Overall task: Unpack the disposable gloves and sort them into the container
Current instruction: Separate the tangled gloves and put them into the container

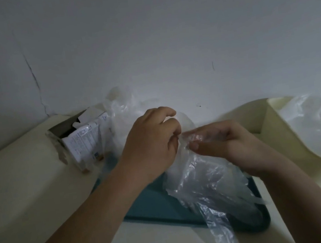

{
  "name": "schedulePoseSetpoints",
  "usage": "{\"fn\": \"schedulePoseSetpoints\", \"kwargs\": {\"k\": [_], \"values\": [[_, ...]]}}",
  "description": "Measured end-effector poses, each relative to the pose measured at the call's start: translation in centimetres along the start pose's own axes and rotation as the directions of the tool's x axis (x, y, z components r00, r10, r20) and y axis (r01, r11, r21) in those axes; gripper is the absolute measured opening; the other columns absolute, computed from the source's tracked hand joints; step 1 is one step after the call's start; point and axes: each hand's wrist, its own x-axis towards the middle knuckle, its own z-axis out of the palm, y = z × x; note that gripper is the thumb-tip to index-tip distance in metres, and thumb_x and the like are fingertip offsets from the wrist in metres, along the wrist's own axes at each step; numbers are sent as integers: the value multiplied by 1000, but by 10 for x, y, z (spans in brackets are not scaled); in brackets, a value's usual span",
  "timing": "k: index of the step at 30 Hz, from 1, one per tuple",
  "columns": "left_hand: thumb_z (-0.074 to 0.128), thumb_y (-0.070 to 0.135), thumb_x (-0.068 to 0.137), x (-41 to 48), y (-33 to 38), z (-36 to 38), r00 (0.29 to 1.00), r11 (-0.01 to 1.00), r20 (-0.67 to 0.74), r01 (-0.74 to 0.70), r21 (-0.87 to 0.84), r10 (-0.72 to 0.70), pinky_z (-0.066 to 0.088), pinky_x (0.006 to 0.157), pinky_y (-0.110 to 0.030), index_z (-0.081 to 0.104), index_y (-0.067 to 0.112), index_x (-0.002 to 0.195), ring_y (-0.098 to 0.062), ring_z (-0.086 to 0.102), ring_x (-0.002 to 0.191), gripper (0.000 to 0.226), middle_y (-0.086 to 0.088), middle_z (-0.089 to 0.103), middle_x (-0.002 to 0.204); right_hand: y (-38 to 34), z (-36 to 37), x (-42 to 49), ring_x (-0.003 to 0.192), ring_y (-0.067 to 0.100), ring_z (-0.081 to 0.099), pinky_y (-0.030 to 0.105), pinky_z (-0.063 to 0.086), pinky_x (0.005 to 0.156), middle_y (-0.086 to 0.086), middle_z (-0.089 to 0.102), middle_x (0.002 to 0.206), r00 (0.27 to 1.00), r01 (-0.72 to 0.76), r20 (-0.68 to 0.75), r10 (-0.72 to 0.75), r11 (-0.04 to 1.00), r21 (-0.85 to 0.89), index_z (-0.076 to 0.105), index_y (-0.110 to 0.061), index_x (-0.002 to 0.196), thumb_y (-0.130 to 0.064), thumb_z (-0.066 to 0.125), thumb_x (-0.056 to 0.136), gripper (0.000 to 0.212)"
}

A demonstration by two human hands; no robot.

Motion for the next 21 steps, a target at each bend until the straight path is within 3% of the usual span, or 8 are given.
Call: {"fn": "schedulePoseSetpoints", "kwargs": {"k": [2,5,8,10,12,15,18,21], "values": [[75,11,86,-1,3,2,999,1000,-21,-27,3,27,50,101,-38,73,19,92,-18,55,124,11,2,65,132,2,0,1,100,30,74,39,57,92,15,78,100,999,3,-35,0,997,76,80,-4,100,-11,74,91,13],[76,10,87,-2,6,4,998,996,-25,-55,-73,53,49,106,-36,73,19,97,-16,53,130,14,3,61,139,8,1,3,94,43,73,50,59,90,24,76,95,992,34,-128,-14,988,150,78,3,94,-21,76,85,26],[80,23,87,-2,10,3,990,955,-8,135,-264,-142,35,116,-25,63,31,127,-3,39,142,44,16,45,153,15,0,5,99,48,71,57,55,96,27,76,98,971,60,-240,-10,977,204,78,8,96,-18,77,82,29],[85,31,85,1,8,-1,912,809,126,405,-426,-390,32,115,-24,48,43,143,2,35,141,70,26,39,151,18,-4,6,97,52,70,61,54,93,31,74,98,965,69,-262,-3,968,243,77,10,95,-15,81,81,29],[90,36,79,3,3,-3,764,484,348,624,-613,-543,35,113,-30,48,49,141,-1,41,137,77,27,46,143,20,-8,7,86,45,72,54,57,84,32,73,95,965,80,-262,-7,960,268,76,10,93,-17,85,79,32],[91,58,64,3,0,-1,614,-29,620,699,-715,-487,35,119,-50,73,37,123,-20,53,137,66,13,71,131,23,-12,8,76,31,70,38,54,76,27,72,87,966,92,-259,-13,950,297,75,8,88,-15,83,78,26],[81,57,70,4,0,0,589,-111,686,719,-686,-427,42,115,-46,85,27,100,-19,65,122,42,12,80,105,25,-12,9,75,32,67,39,54,75,27,71,84,969,92,-246,-22,956,278,74,7,86,-16,79,82,24],[86,49,75,5,-4,0,631,-28,681,726,-687,-372,44,116,-49,84,18,104,-21,74,109,43,-3,76,111,22,-13,8,72,30,67,38,55,70,24,72,84,968,63,-250,-3,971,232,75,6,90,-20,75,89,26]]}}
